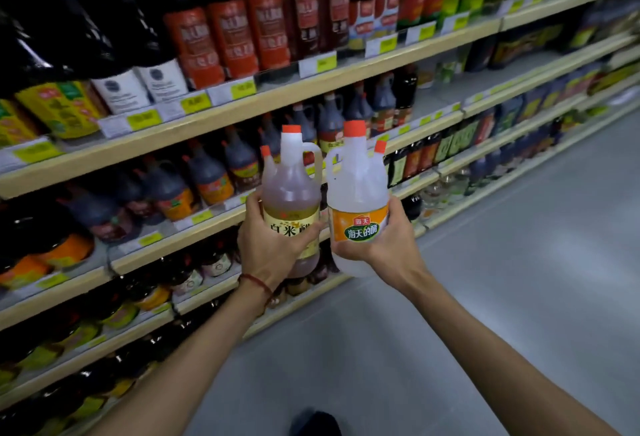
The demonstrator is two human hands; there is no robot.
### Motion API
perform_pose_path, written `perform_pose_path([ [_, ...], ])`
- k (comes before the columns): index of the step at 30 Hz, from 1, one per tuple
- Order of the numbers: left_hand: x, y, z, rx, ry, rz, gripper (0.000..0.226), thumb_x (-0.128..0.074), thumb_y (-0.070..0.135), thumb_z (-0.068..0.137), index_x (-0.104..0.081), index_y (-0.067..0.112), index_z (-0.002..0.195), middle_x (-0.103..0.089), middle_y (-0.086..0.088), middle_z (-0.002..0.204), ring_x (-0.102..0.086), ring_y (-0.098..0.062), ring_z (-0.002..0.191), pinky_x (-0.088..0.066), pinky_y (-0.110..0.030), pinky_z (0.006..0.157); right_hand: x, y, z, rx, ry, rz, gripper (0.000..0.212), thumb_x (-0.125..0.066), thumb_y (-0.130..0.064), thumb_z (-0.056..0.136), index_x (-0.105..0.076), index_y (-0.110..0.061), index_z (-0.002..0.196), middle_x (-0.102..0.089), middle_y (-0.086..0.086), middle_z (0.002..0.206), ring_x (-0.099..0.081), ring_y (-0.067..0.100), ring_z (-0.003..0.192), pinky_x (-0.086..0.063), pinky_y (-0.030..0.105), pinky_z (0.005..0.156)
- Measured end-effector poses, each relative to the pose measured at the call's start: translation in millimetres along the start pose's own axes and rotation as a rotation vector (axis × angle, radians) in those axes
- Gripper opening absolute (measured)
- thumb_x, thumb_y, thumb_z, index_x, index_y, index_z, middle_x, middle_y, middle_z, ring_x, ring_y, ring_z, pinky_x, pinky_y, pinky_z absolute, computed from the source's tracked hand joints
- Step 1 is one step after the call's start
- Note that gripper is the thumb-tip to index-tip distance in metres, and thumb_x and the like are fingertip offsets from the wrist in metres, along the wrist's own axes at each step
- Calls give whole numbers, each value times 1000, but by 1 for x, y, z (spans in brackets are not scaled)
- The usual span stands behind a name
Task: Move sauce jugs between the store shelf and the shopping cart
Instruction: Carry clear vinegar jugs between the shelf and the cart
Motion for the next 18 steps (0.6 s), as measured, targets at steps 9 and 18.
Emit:
perform_pose_path([
  [9, -170, 26, 100, -83, -146, -33, 92, -87, 65, 45, -46, 35, 122, -64, 18, 114, -66, -10, 101, -59, -40, 85, 105, 35, 130, -66, 172, -44, 88, -102, -25, 46, -45, -40, 111, -68, -7, 111, -71, 13, 97, -63, 48, 81],
  [18, -310, 54, 173, -117, -231, 16, 100, -90, 62, 47, -44, 31, 131, -66, 9, 122, -66, -17, 105, -58, -43, 86, 204, 62, 235, -78, 286, -14, 95, -101, -12, 50, -47, -23, 128, -71, -3, 113, -74, 15, 97, -65, 39, 73],
])
Point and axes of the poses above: each hand's wrist, its own z-axis towards the middle knuckle, its own x-axis out of the back of the hand, y = z × x, the point moved 6 cm from there along z, towards the middle knuckle
